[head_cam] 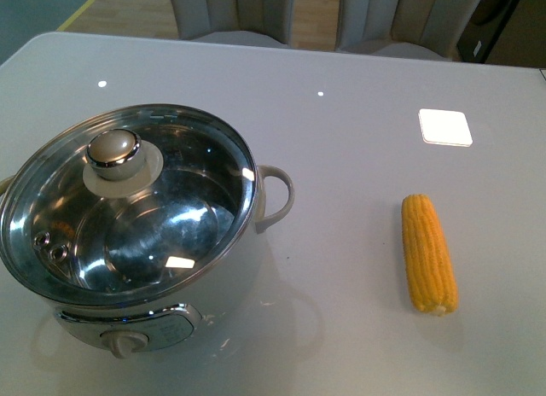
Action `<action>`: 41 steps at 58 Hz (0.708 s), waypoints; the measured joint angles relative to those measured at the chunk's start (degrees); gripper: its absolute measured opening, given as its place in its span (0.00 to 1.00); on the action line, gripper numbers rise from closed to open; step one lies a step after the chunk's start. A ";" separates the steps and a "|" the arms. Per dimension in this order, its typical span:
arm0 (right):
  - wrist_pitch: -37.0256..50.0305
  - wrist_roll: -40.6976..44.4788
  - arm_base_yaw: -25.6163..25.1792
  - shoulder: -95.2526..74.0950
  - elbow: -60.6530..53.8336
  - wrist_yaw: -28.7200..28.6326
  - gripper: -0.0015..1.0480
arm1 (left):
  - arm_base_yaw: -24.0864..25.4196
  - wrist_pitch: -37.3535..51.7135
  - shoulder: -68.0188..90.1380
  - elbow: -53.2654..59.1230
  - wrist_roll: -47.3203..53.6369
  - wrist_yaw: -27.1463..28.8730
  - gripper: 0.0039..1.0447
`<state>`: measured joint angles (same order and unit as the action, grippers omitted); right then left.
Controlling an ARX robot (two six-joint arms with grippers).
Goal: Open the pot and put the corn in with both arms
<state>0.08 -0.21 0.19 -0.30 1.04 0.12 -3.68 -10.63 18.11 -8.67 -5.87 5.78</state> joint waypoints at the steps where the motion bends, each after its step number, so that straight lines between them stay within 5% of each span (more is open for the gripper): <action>1: 0.00 -0.02 0.00 0.00 0.00 0.00 0.92 | -0.13 1.20 1.44 -0.50 -0.07 -0.37 0.94; 12: 0.00 0.00 0.00 0.00 0.00 0.00 0.92 | -2.27 18.38 19.30 -3.96 0.66 -1.16 0.94; 26: 0.00 0.00 0.00 0.00 0.00 0.00 0.92 | -6.71 57.90 60.50 -9.35 0.26 -1.07 0.94; 41: 0.00 -0.02 0.00 0.00 0.00 0.00 0.92 | -11.21 71.56 83.84 -13.99 2.34 -0.46 0.94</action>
<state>0.08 -0.23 0.19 -0.30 1.04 0.12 -14.90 60.93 101.95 -22.65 -3.53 5.32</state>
